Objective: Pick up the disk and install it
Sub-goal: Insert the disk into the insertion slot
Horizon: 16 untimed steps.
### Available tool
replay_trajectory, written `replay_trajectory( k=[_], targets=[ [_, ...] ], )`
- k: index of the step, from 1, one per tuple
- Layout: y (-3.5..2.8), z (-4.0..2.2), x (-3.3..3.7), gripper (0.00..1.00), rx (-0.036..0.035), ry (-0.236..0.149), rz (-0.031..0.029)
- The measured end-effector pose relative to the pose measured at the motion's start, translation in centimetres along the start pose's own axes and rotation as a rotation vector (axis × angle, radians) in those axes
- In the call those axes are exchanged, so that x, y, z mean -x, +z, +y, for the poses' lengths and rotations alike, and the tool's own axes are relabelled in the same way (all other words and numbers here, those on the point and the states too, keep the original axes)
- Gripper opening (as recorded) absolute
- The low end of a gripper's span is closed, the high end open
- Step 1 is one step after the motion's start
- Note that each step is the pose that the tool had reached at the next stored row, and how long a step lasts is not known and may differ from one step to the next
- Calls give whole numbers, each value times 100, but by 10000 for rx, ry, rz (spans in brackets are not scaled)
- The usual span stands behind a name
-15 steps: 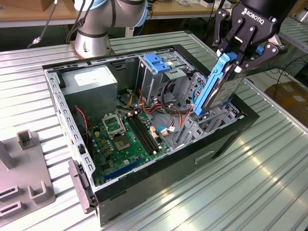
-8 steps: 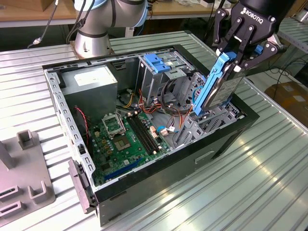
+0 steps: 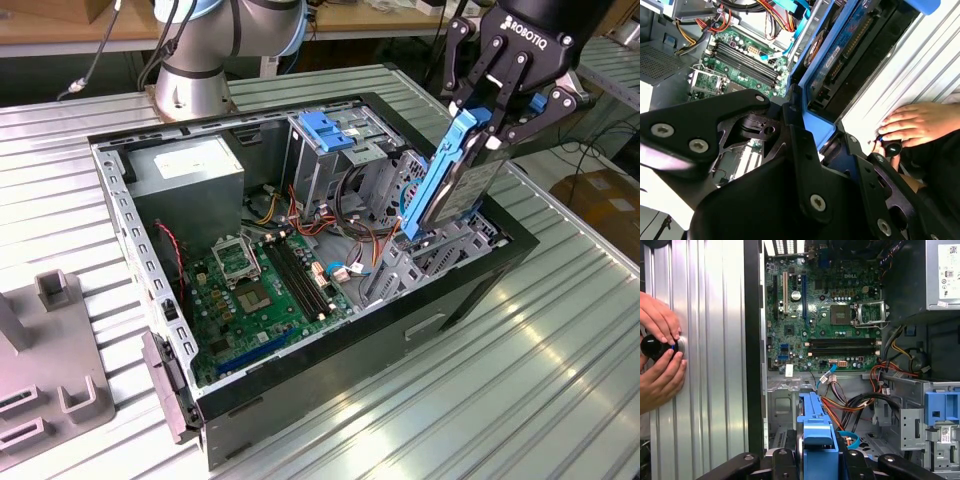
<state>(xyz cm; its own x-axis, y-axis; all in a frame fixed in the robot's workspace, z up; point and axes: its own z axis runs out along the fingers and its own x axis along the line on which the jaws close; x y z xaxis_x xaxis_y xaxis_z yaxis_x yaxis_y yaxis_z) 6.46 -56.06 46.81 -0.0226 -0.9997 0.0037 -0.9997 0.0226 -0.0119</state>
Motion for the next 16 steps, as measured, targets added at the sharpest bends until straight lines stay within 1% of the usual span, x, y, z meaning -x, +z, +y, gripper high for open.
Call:
replay_trajectory(
  k=[4, 8, 10, 13, 16],
  targets=[
    [32, -18, -1, 37, 0, 37, 0],
    [58, -20, -1, 37, 6, 40, 0],
    [79, -19, -1, 37, 31, 40, 0],
    [117, -20, -1, 37, 139, 39, 2],
    [132, -43, 0, 37, 144, 40, 5]
  ],
)
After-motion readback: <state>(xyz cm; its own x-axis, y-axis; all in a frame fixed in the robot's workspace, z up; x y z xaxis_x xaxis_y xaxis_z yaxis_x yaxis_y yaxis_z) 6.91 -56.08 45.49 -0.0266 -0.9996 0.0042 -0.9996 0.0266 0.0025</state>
